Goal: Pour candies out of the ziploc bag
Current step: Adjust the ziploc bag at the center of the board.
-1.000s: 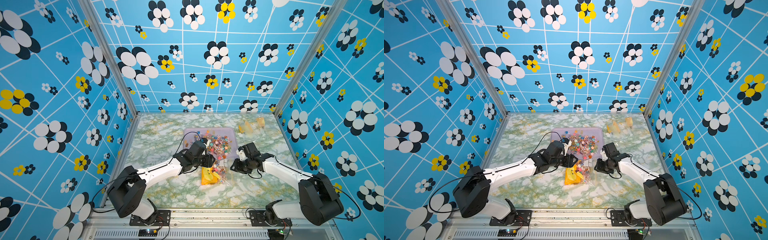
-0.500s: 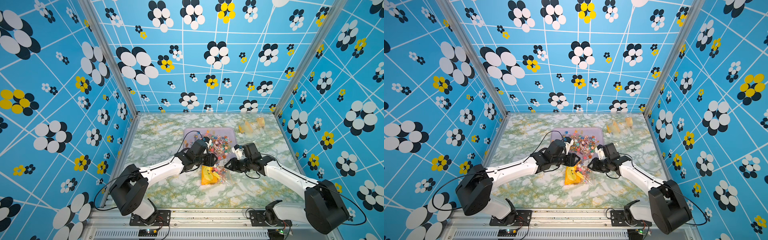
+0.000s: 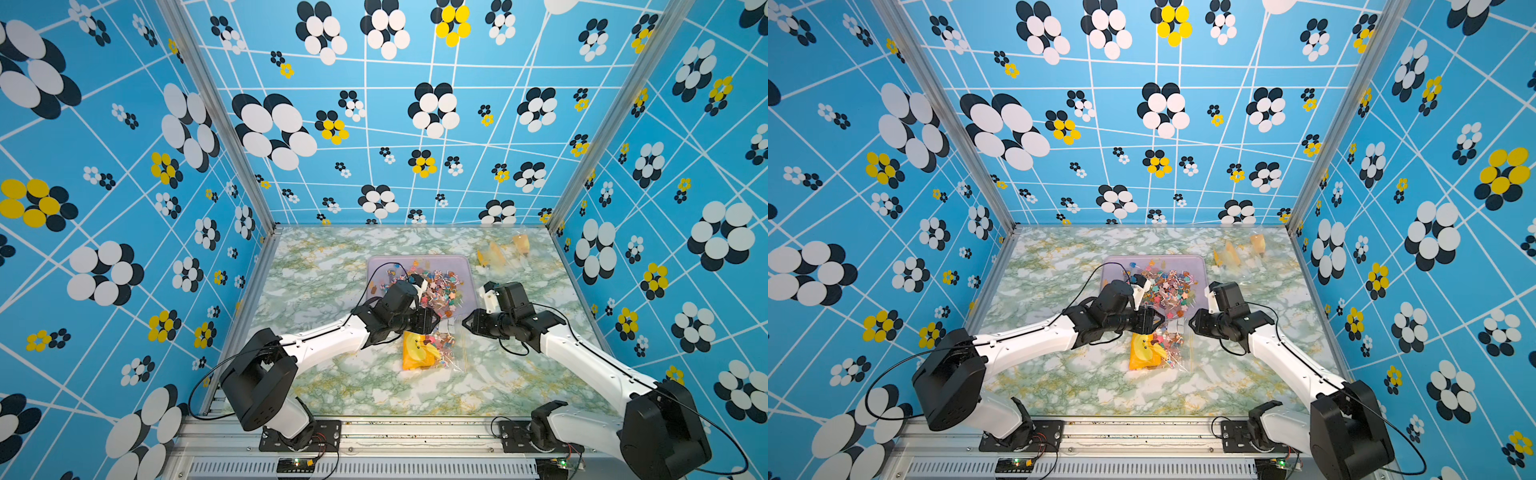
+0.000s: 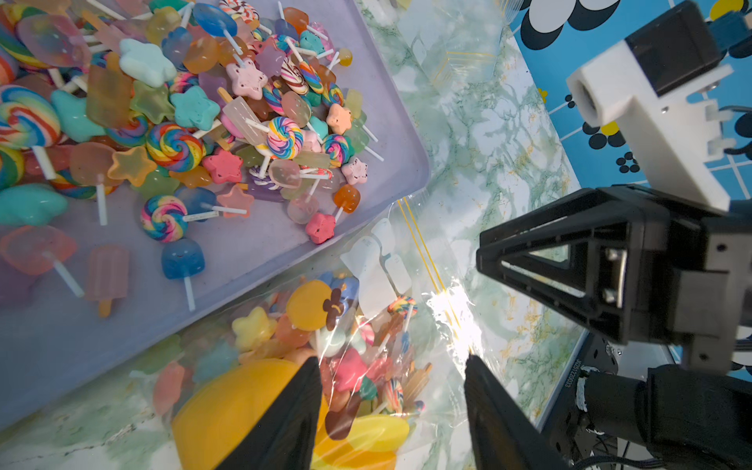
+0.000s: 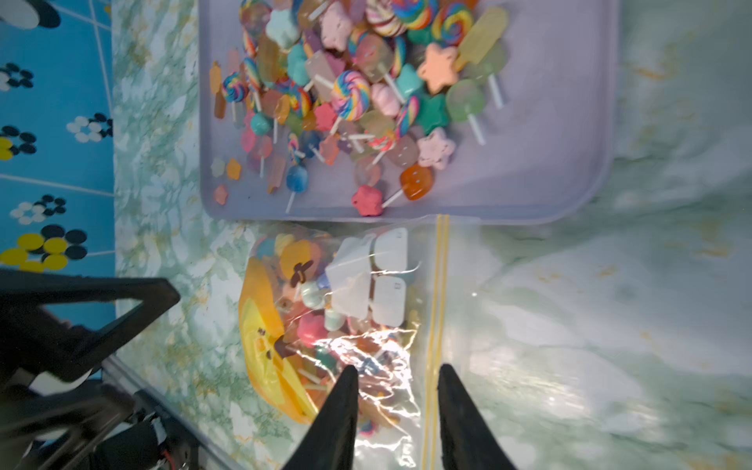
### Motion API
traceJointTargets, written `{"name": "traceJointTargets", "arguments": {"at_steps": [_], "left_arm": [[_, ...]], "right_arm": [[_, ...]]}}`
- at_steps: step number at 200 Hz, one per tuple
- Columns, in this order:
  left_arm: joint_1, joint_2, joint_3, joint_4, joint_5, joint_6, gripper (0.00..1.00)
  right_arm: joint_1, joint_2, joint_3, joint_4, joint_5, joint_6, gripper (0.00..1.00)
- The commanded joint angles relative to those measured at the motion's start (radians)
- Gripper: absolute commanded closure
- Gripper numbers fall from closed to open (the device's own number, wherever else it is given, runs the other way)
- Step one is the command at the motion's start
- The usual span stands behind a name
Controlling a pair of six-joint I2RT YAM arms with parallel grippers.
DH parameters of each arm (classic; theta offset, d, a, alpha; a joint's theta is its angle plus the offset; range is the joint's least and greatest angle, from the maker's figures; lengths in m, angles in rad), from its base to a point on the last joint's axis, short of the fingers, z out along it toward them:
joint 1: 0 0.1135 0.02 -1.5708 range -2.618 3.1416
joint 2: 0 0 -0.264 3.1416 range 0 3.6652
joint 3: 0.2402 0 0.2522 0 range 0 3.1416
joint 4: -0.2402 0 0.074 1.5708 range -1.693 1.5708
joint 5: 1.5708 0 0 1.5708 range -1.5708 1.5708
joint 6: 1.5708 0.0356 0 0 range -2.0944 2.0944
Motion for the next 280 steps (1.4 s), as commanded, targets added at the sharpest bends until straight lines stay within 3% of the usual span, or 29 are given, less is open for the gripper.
{"name": "traceJointTargets", "arguments": {"at_steps": [1, 33, 115, 196, 237, 280], "left_arm": [[-0.006, 0.020, 0.005, 0.035, 0.021, -0.010, 0.42], [-0.015, 0.059, 0.018, 0.068, 0.067, -0.026, 0.42], [-0.044, 0.125, 0.065, 0.074, 0.098, -0.038, 0.42], [-0.069, 0.170, 0.098, 0.063, 0.107, -0.041, 0.44], [-0.070, 0.187, 0.111, 0.065, 0.117, -0.045, 0.44], [-0.071, 0.190, 0.108, 0.075, 0.117, -0.053, 0.44]], "right_arm": [[-0.034, 0.000, 0.020, -0.119, 0.148, -0.032, 0.65], [-0.032, 0.071, 0.013, -0.145, 0.109, -0.049, 0.65], [0.050, 0.120, -0.081, 0.068, -0.106, 0.012, 0.66], [0.053, 0.037, -0.095, 0.095, -0.162, -0.001, 0.65], [0.054, 0.057, -0.150, 0.250, -0.324, 0.052, 0.65], [0.054, 0.065, -0.168, 0.268, -0.306, 0.055, 0.64]]}}
